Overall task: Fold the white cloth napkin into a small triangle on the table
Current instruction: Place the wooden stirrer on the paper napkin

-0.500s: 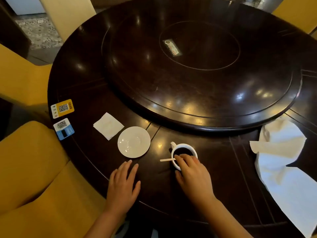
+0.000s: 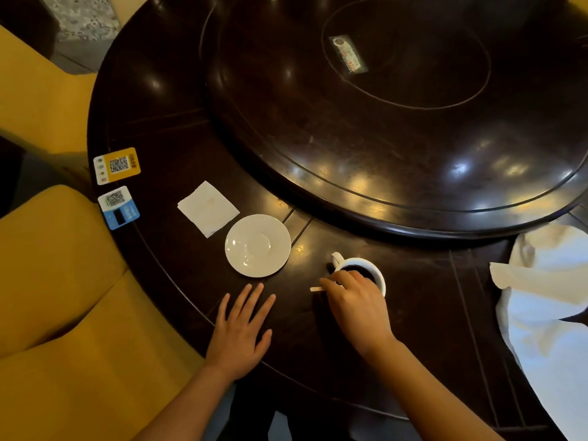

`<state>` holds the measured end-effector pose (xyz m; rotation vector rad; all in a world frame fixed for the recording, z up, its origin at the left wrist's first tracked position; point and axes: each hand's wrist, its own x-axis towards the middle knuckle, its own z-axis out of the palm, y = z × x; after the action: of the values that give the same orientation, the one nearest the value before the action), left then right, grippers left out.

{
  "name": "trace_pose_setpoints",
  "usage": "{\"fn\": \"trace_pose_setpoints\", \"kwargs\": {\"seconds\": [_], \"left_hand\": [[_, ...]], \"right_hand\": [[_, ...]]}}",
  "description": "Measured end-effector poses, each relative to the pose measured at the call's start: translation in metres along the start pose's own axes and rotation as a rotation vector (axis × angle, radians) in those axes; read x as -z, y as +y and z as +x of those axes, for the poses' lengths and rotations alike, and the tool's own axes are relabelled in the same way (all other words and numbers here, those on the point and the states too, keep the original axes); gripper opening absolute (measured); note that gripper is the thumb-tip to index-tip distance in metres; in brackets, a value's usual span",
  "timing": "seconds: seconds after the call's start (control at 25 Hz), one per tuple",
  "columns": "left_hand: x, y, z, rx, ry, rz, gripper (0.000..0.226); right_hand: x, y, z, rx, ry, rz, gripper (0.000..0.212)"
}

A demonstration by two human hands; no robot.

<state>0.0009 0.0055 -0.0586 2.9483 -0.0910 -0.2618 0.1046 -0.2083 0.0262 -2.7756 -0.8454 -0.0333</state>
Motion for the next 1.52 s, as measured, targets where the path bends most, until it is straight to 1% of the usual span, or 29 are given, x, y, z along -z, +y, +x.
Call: {"fn": "trace_pose_setpoints", "kwargs": {"seconds": [0.08, 0.2, 0.32, 0.36, 0.52, 0.64, 0.72, 0.84, 0.96, 1.12, 1.24, 1.36, 1.52], "left_hand": [[0.0, -0.001, 0.0, 0.004, 0.0, -0.007, 0.06], [0.001, -0.001, 0.0, -0.003, -0.004, -0.01, 0.061], [0.001, -0.001, 0.0, -0.002, -0.001, -0.029, 0.061], [0.001, -0.001, 0.0, -0.003, 0.005, -0.036, 0.061], [0.002, 0.0, 0.001, -0.006, 0.021, -0.059, 0.061], [0.002, 0.0, 0.0, -0.004, 0.022, -0.076, 0.061], [0.001, 0.0, 0.0, -0.01, 0.029, -0.083, 0.061], [0.002, -0.001, 0.001, -0.012, 0.025, -0.079, 0.061], [0.001, -0.002, 0.001, -0.011, 0.024, -0.058, 0.062], [0.001, -0.002, 0.001, -0.01, 0.027, -0.079, 0.063], [-0.003, -0.002, 0.001, 0.0, 0.024, -0.071, 0.063], [-0.006, -0.001, 0.0, 0.004, 0.039, -0.094, 0.063], [-0.006, -0.002, -0.001, -0.002, 0.057, -0.108, 0.061]], "right_hand": [[0.002, 0.002, -0.001, 0.012, -0.013, 0.032, 0.03], [0.014, 0.001, -0.001, 0.035, 0.018, 0.084, 0.032], [0.028, 0.0, 0.003, 0.027, 0.109, 0.132, 0.022], [0.033, 0.0, 0.005, 0.0, 0.147, 0.177, 0.018], [0.052, 0.007, 0.012, -0.151, 0.276, 0.452, 0.021], [0.061, 0.011, 0.026, -0.255, 0.263, 0.549, 0.025], [0.066, 0.007, 0.043, -0.244, 0.24, 0.556, 0.025], [0.067, -0.009, 0.082, -0.044, 0.222, 0.522, 0.017], [0.054, -0.035, 0.128, 0.206, 0.177, 0.45, 0.015], [0.014, -0.08, 0.176, 0.592, 0.05, 0.235, 0.016], [-0.023, -0.115, 0.199, 0.829, 0.022, 0.129, 0.018], [-0.058, -0.146, 0.214, 0.935, -0.028, 0.09, 0.015], [-0.082, -0.17, 0.221, 0.955, -0.16, 0.041, 0.013]]}}
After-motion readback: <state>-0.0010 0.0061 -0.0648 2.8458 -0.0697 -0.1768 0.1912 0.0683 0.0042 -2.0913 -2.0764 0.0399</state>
